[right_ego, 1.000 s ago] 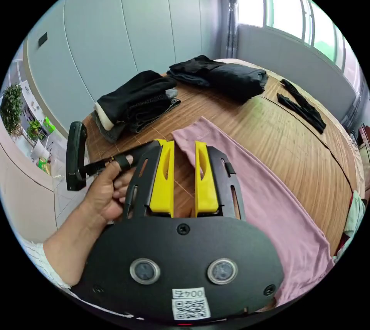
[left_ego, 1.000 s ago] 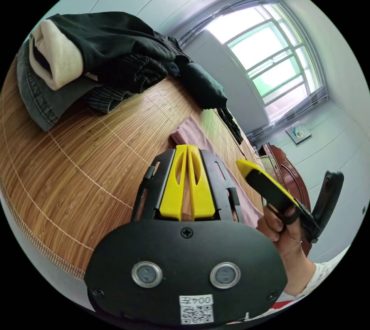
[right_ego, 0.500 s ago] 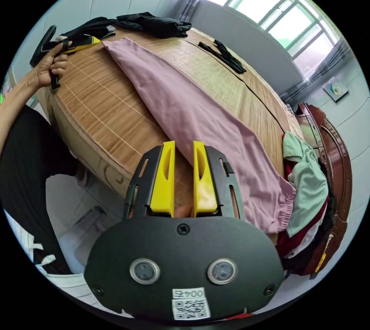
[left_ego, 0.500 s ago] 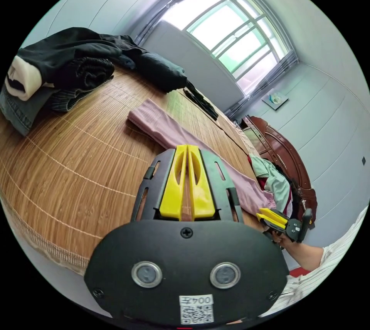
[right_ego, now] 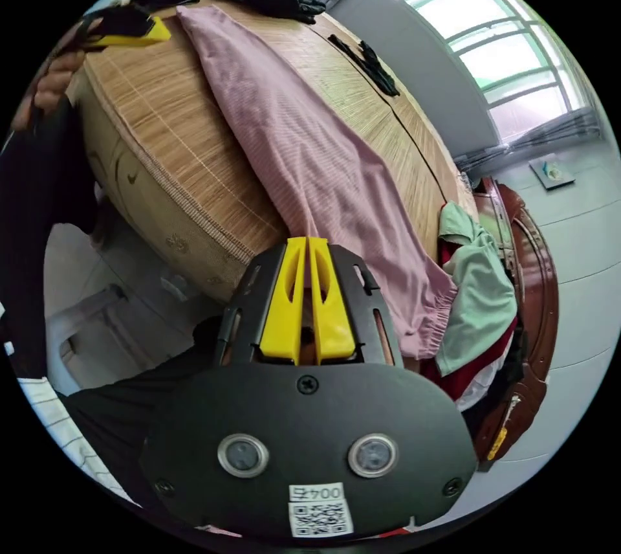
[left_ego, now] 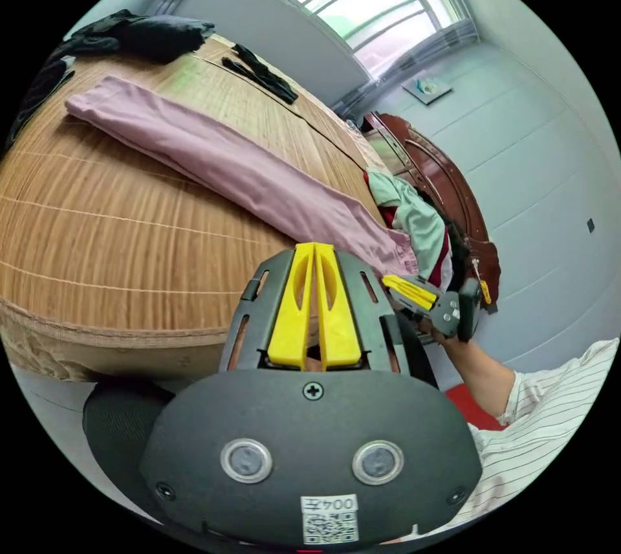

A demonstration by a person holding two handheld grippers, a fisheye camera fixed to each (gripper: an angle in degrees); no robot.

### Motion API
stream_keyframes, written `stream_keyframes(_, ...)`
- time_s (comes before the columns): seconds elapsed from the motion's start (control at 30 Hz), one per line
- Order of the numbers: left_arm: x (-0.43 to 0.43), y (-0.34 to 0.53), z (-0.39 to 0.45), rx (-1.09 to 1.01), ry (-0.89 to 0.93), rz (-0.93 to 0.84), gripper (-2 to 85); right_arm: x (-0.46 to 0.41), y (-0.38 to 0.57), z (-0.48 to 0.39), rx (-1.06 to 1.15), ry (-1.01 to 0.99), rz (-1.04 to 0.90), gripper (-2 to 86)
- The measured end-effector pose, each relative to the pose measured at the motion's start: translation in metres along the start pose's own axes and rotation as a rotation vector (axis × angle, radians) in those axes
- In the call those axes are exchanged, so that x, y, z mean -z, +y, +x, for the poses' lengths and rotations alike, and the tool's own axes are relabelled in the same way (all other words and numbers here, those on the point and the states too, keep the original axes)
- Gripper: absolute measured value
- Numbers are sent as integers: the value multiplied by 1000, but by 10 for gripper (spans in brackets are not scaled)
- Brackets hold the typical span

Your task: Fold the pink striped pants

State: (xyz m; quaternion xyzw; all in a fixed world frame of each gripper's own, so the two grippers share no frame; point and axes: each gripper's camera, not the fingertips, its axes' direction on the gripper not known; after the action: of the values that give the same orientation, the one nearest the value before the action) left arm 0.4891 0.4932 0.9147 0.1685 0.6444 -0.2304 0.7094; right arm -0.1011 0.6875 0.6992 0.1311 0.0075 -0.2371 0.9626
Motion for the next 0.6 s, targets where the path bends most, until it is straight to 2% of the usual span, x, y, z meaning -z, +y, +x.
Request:
stream_keyframes(0.03, -11, 2, 21, -50, -9, -33, 2, 3, -2, 14, -44, -53, 5, 1)
stream_keyframes(0.2, -61, 4, 100, -275, -24, -135, 4, 8, 1, 146, -451, -570, 77, -3)
stream_keyframes(0.3, -90, 3, 149, -470, -114, -144, 8, -2, 3, 185, -566, -738, 95, -1)
stream_keyframes(0.43, -123, 4, 210, -732, -247, -107, 29, 0, 0, 202, -587, -792, 107, 0)
stream_keyframes(0.6, -157, -3, 244, -885, -316, -133, 63, 8, -7, 209, -574, -801, 117, 0)
